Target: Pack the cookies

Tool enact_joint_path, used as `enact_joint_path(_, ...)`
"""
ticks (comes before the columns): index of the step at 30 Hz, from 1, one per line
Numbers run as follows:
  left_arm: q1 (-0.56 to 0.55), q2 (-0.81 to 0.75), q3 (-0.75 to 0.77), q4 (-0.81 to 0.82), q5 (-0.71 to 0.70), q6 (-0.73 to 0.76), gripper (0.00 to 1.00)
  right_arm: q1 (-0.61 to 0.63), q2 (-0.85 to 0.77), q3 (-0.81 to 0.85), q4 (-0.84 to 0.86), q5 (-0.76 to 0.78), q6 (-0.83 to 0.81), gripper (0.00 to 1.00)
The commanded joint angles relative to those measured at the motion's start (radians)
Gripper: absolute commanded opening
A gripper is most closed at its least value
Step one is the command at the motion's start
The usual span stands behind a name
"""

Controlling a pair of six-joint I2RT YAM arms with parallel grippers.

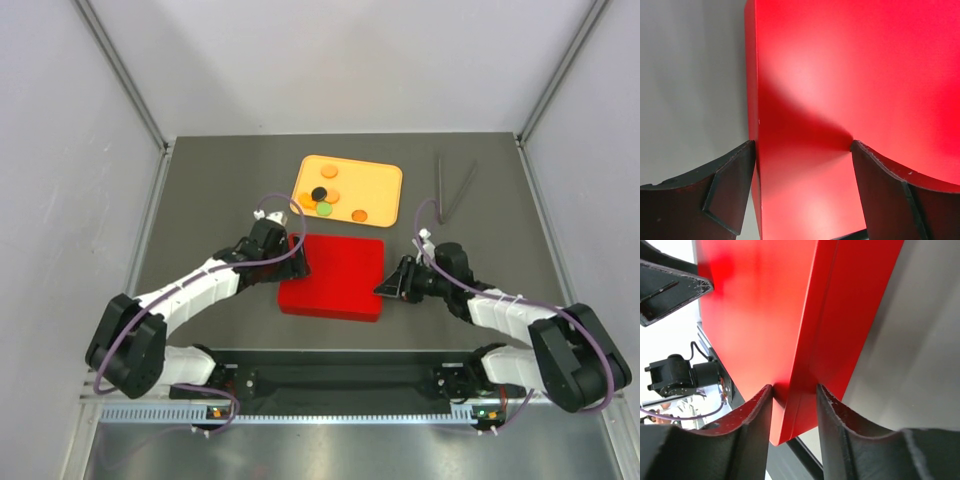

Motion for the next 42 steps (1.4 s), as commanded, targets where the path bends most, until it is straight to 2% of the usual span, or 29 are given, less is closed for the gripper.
enact_joint_path(1,-0.06,-0.027,-0.061,0.005,0.062,-0.09,0.79,0.032,0.014,0.039,-0.116,0.064,-0.069,0.39)
enact_joint_path(8,-0.06,-0.092,-0.037,-0.07,-0.023,-0.062,0.78,0.026,-0.013,0.127,-0.249,0.112,-0.136,0.5)
enact_joint_path(11,-0.057,-0.11,0.003,-0.105,-0.072,-0.021,0.8,0.018,-0.02,0.178,-0.293,0.125,-0.164,0.59)
enact_joint_path(13,-0.057,-0.113,0.052,-0.126,-0.082,0.019,0.82,0.006,-0.025,0.209,-0.339,0.126,-0.181,0.64)
enact_joint_path(20,-0.011,-0.125,0.255,-0.221,-0.121,0.123,0.85,-0.049,-0.072,0.423,-0.481,0.142,-0.245,0.71)
enact_joint_path(22,0.007,-0.145,0.305,-0.234,-0.118,0.148,0.85,-0.071,-0.095,0.485,-0.509,0.142,-0.256,0.8)
enact_joint_path(23,0.009,-0.153,0.328,-0.244,-0.122,0.156,0.85,-0.079,-0.118,0.505,-0.52,0.15,-0.267,1.0)
enact_joint_path(28,0.012,-0.227,0.338,-0.255,-0.127,0.18,0.85,-0.094,-0.204,0.65,-0.656,0.314,-0.31,1.0)
enact_joint_path(33,0.012,-0.309,0.292,-0.251,-0.115,0.171,0.85,-0.092,-0.313,0.683,-0.727,0.457,-0.346,1.0)
enact_joint_path(42,0.012,-0.365,0.233,-0.237,-0.106,0.162,0.85,-0.092,-0.384,0.635,-0.738,0.501,-0.351,1.0)
